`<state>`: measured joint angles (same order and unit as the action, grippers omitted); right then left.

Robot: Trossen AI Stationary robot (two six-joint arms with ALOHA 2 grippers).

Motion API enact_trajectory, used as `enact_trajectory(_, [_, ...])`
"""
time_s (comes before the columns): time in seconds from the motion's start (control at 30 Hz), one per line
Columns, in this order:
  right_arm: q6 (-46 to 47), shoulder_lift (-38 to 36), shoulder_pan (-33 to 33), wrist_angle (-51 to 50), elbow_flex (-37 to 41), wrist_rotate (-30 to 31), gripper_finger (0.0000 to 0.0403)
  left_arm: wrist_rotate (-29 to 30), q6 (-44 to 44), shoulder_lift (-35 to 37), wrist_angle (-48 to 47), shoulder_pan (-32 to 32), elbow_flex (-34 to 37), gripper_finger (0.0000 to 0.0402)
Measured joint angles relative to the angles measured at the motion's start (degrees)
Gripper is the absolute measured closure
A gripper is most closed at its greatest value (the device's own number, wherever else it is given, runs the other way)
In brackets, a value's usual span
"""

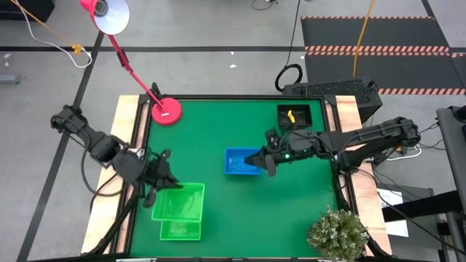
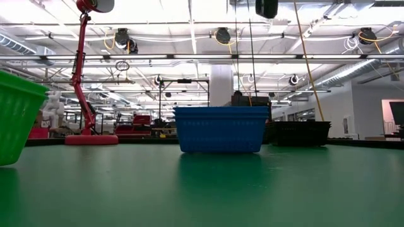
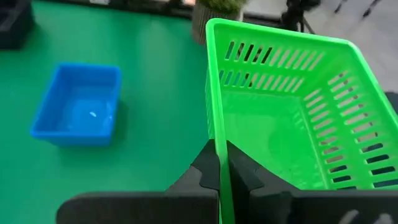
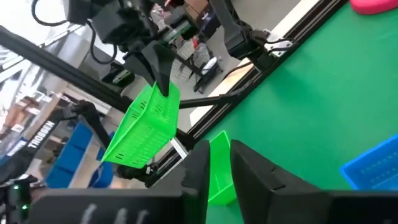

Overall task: Stack baskets by color
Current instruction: Stack the top green bin on the green bins

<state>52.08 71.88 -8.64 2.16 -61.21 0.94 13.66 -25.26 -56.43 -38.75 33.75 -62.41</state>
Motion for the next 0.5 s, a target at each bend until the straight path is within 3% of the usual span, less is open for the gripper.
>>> enact_trajectory(0.27, [-0.8,0.0,-6.8,-0.3,0.0,8.1,0.0381,8.9,-7.7,-5.6,-0.4,12.1,0.1,0.0401])
enact_trajectory(0.5, [-1.8,0.0,-9.8,-0.2,0.0,11.5,0.04,11.9,-9.8,-11.0,-1.6,16.7,0.1,0.0401])
